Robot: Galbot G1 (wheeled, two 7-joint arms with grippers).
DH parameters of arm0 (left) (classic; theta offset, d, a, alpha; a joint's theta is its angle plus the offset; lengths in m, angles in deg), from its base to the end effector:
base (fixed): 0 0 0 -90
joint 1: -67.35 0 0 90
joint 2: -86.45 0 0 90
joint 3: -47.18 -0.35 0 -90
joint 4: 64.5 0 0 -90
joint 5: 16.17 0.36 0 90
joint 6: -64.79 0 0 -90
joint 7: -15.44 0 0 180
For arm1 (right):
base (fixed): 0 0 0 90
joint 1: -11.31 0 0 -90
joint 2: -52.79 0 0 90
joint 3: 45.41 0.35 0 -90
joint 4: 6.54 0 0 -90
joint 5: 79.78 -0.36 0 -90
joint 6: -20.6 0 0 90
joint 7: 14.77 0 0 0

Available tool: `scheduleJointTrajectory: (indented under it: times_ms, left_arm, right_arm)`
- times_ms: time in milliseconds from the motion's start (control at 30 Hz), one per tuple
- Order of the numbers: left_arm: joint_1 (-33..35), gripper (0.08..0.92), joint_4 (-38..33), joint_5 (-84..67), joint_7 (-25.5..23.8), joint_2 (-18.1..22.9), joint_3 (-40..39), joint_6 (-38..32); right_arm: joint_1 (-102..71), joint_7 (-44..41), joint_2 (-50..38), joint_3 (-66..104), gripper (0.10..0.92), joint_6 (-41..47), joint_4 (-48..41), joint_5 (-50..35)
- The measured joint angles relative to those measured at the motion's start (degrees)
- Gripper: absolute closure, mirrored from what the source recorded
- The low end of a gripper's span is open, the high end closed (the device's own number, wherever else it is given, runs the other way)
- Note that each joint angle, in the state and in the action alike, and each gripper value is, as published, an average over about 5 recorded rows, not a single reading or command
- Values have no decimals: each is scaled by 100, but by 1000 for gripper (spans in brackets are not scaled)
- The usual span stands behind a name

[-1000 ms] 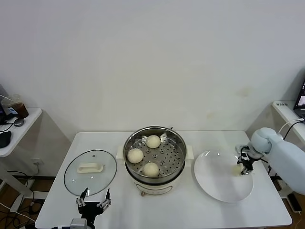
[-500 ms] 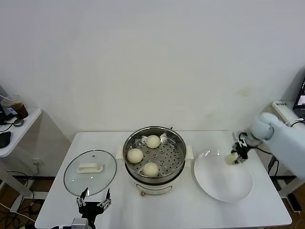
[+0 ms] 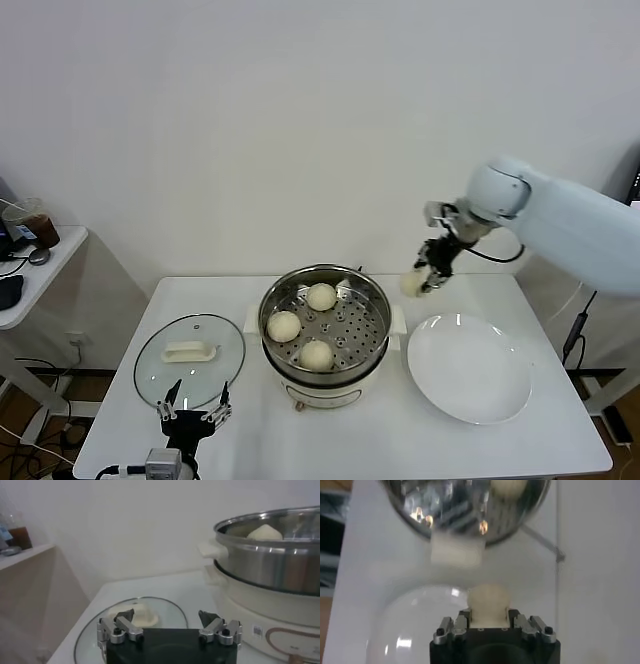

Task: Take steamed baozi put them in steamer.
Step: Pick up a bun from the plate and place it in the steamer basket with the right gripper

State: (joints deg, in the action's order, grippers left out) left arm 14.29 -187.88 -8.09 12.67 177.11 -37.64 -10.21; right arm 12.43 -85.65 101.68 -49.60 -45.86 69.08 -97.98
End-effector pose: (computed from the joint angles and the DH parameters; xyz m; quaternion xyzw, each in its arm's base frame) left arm 0.1478 0.0254 -0.3016 0.0258 -0.9824 -0.0819 0.1656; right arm 0.5601 -0.0269 -0.0145 0.5556 -0.5572 0.5014 0.3597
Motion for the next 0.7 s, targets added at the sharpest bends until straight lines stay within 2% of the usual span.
scheduleJointTrajectory:
  times_ms: [300,700]
  left_arm:
    - [-47,177,-16,-28,-1,-12,-10,0]
    - [-70,177,-9,-28,-6,7,3,0]
  right_arm:
    - [323,205,729,-505,557,278,140,-346]
    - [42,602,1268,-669,556,437,94,-52]
